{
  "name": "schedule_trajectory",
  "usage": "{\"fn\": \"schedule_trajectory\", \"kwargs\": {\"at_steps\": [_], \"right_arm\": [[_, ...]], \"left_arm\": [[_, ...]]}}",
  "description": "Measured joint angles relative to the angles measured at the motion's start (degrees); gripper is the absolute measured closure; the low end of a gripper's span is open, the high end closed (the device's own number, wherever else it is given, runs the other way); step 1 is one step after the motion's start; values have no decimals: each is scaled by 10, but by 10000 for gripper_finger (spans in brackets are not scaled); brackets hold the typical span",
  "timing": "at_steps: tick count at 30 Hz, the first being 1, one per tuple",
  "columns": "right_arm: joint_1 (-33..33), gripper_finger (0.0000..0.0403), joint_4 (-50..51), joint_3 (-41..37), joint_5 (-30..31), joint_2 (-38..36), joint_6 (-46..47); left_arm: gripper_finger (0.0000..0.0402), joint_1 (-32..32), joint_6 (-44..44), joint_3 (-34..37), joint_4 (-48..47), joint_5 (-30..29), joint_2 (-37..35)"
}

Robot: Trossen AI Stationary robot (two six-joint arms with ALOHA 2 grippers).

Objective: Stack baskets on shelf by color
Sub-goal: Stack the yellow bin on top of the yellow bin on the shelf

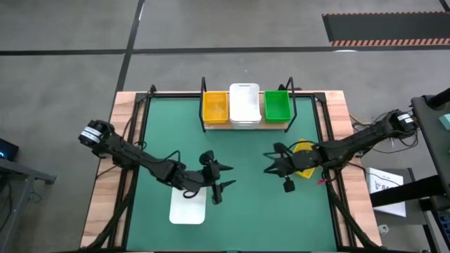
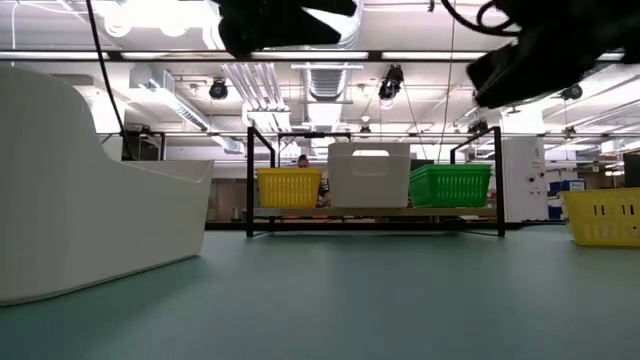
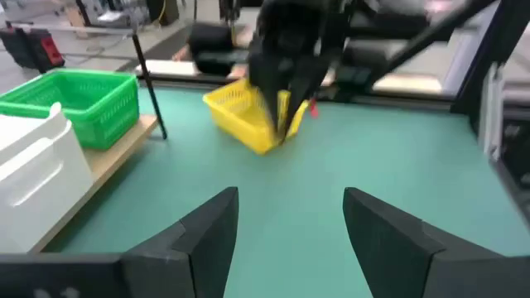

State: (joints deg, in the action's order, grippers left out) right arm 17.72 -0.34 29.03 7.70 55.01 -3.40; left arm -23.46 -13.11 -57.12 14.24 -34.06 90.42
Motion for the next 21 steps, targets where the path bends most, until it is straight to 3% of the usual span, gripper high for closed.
{"fn": "schedule_trajectory", "kwargs": {"at_steps": [6,14,17,21], "right_arm": [[39,394,203,57,-19,-29,180],[65,394,588,165,11,43,479],[66,388,657,190,-15,73,551],[65,358,677,201,-37,103,560]], "left_arm": [[198,3,18,-13,-72,-9,-9],[198,3,98,-16,-73,-14,-27],[198,3,121,-15,-72,-18,-34],[198,3,141,-15,-75,-30,-43]]}}
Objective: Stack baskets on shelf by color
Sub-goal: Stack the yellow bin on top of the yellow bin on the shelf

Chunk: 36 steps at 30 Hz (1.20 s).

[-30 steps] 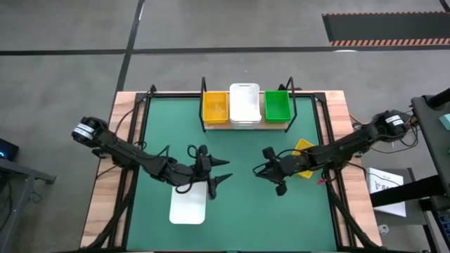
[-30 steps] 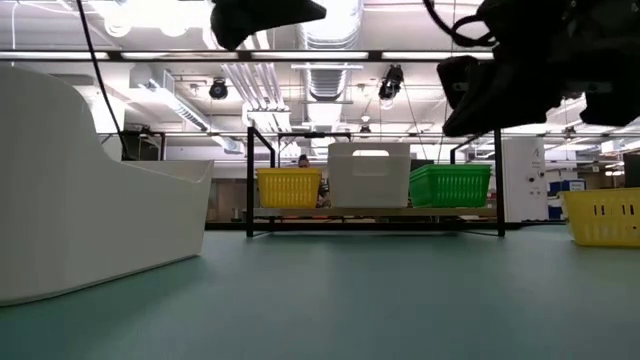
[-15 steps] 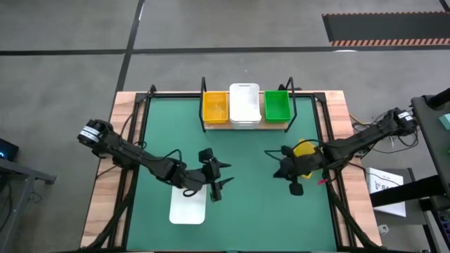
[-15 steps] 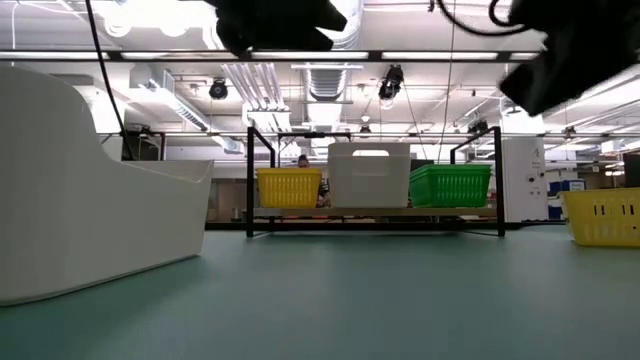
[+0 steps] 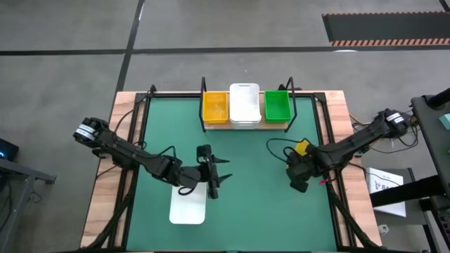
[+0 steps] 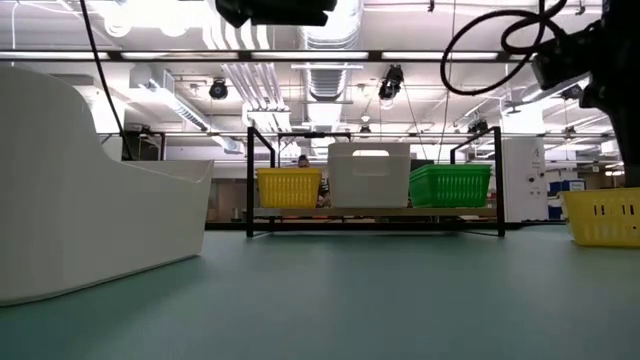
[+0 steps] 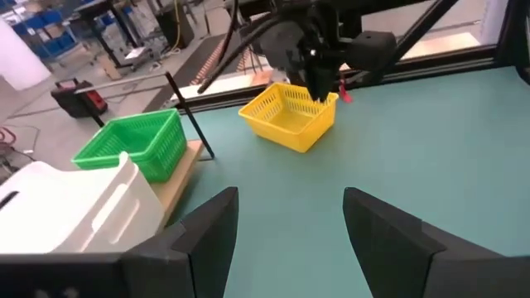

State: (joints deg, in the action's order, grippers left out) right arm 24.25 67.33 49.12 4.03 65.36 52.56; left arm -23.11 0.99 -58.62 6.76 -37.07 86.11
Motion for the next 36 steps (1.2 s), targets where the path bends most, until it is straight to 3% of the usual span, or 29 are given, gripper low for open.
{"fn": "schedule_trajectory", "kwargs": {"at_steps": [11,16,20,23,29,36], "right_arm": [[-3,259,-8,-13,1,58,22],[-3,249,-29,-17,23,99,32],[-3,270,-56,-17,26,126,26],[-3,304,-71,-17,26,142,24],[-3,386,-80,-14,19,160,23],[8,394,-77,47,3,158,-33]], "left_arm": [[198,0,109,0,-4,-11,-2],[198,0,241,-2,-3,-91,-16],[198,0,323,5,-3,-208,-40],[198,1,337,19,-6,-250,-64],[198,-7,334,83,-10,-215,-153],[198,-7,294,163,37,-130,-266]]}}
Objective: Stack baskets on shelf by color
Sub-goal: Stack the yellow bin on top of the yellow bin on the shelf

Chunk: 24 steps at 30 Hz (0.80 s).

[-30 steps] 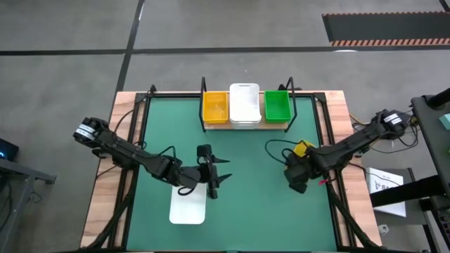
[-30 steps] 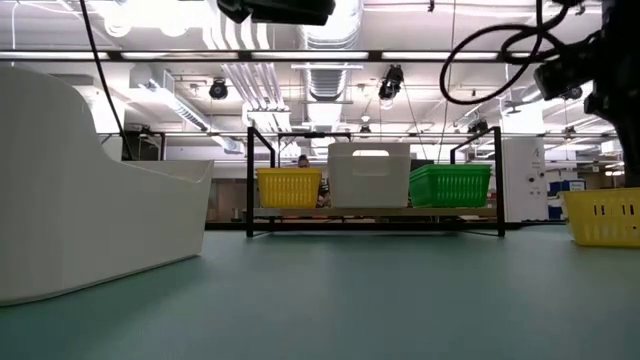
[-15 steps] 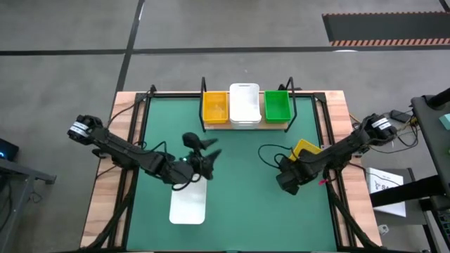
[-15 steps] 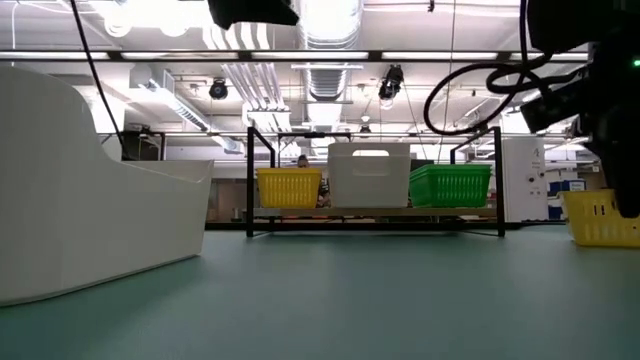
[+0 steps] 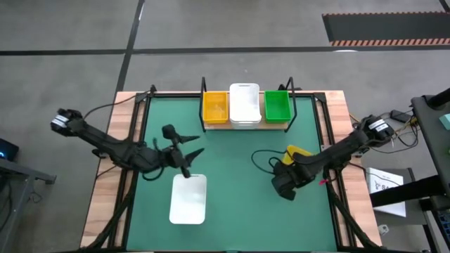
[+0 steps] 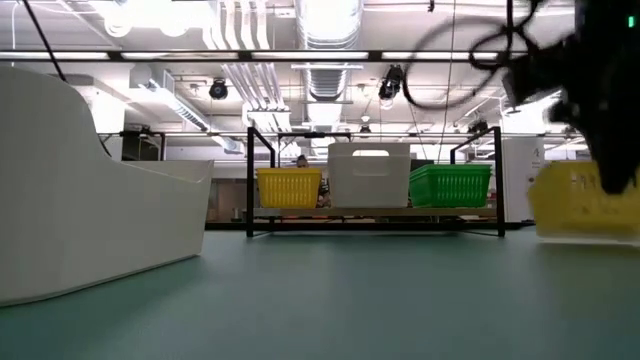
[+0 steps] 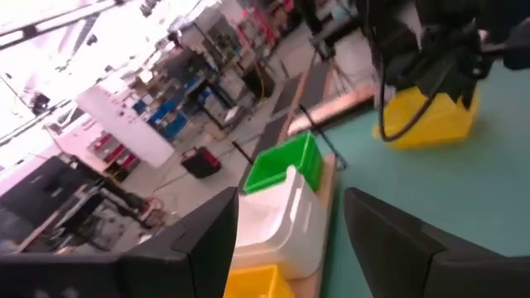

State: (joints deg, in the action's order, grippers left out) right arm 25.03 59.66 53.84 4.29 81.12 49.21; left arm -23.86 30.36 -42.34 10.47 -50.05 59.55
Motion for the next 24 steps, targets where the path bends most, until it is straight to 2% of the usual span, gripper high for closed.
{"fn": "schedule_trajectory", "kwargs": {"at_steps": [7,11,14,19,24], "right_arm": [[26,394,-2,129,16,5,-98],[28,394,-14,200,99,10,-146],[22,394,-55,238,147,15,-222],[-8,394,-156,276,153,27,-373],[-60,394,-221,308,154,49,-485]], "left_arm": [[198,0,43,62,89,3,-59],[198,0,50,69,96,3,-76],[198,0,50,73,95,3,-80],[198,0,62,80,96,3,-80],[198,0,63,81,102,3,-80]]}}
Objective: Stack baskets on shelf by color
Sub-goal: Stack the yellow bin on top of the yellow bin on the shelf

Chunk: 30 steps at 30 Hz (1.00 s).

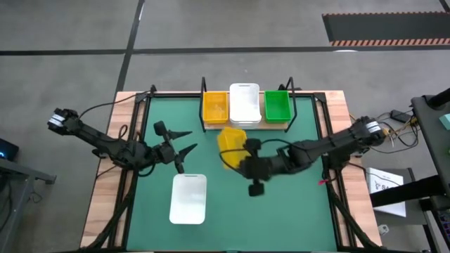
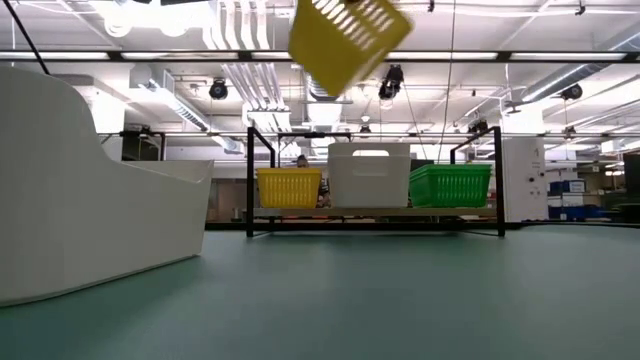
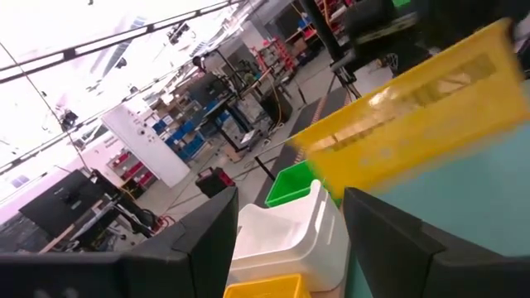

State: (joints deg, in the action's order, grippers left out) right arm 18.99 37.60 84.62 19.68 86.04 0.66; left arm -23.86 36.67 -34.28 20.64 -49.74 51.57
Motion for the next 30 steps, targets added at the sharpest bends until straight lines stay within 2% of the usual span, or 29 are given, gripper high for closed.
{"fn": "schedule_trajectory", "kwargs": {"at_steps": [5,14,21,30], "right_arm": [[-67,394,-42,16,0,35,-87],[-190,394,-103,55,0,97,-184],[-263,394,-129,89,-5,135,-200],[-298,394,-128,108,-33,155,-207]], "left_arm": [[198,0,0,0,5,0,-2],[198,0,1,0,21,-1,-9],[198,1,2,2,19,-2,-20],[198,1,1,19,19,-3,-42]]}}
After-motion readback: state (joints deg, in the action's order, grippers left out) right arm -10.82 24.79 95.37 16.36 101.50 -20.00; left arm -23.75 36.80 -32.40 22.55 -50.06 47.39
